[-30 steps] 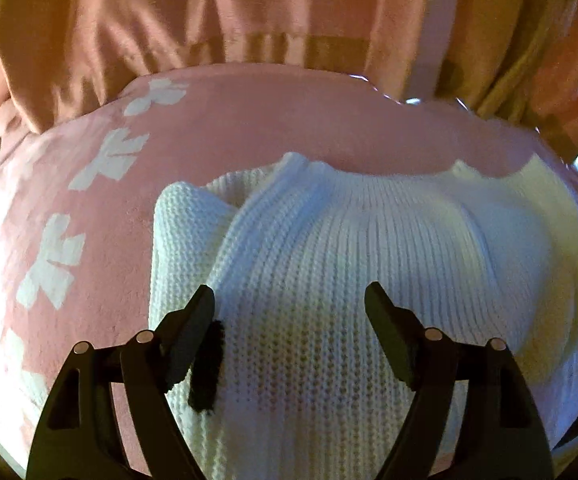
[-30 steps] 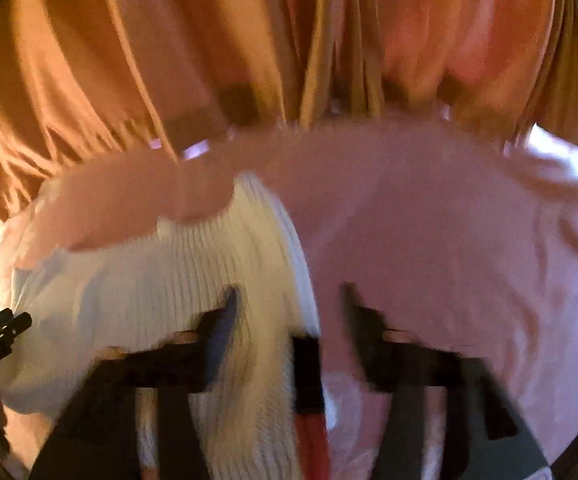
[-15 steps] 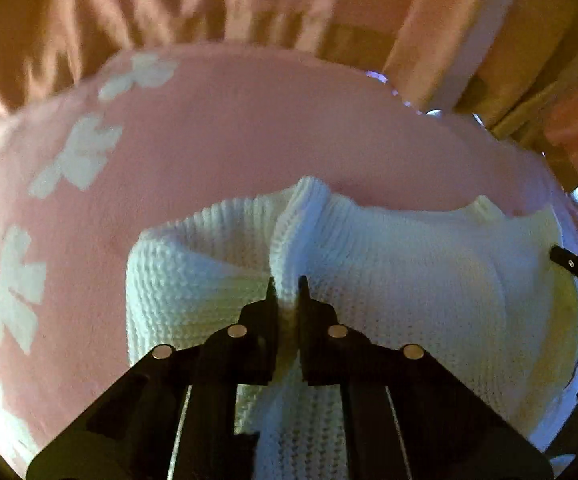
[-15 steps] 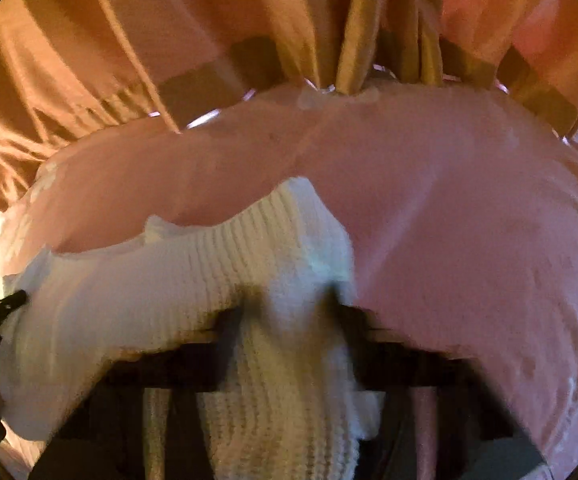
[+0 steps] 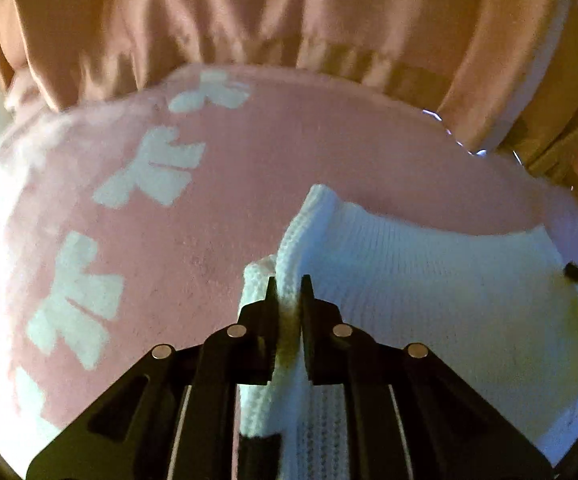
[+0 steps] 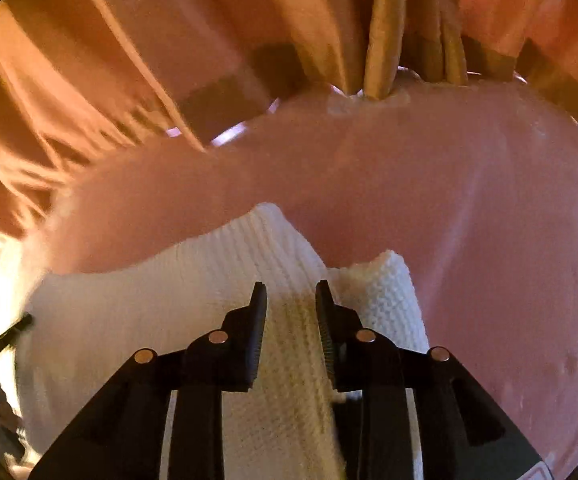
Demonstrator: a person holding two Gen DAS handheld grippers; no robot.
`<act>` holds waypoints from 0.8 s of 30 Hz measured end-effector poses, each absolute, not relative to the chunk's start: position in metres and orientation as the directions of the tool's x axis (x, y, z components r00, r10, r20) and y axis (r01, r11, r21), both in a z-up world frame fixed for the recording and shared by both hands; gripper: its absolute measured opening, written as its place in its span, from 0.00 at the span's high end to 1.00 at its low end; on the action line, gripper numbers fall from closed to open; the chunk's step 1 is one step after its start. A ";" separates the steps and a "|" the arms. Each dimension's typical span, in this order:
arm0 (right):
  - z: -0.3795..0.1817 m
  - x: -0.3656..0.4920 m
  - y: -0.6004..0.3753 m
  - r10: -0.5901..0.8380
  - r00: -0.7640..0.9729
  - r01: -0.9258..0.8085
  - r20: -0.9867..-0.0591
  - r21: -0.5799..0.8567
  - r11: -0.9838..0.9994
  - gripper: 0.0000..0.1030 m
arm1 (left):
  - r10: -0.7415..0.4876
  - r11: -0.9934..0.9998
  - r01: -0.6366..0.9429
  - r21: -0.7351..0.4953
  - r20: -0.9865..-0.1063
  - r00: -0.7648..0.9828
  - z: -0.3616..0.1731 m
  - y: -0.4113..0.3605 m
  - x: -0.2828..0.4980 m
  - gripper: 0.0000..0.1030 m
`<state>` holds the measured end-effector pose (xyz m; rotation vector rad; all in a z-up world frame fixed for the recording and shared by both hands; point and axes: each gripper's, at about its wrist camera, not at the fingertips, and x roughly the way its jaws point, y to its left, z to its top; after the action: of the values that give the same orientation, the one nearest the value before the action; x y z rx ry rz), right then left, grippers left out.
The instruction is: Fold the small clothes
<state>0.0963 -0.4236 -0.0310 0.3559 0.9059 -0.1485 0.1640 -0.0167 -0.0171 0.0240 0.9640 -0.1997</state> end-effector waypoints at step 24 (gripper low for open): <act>-0.070 0.004 -0.408 -0.052 0.462 0.261 -0.885 0.080 0.962 0.22 | -0.269 0.961 0.162 -0.224 -0.897 0.352 -0.056 0.022 0.083 0.20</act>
<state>0.0035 -0.4078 -0.0704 0.2159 1.0750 -0.1945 0.0835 0.0216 -0.0559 -0.1023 1.1792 -0.2796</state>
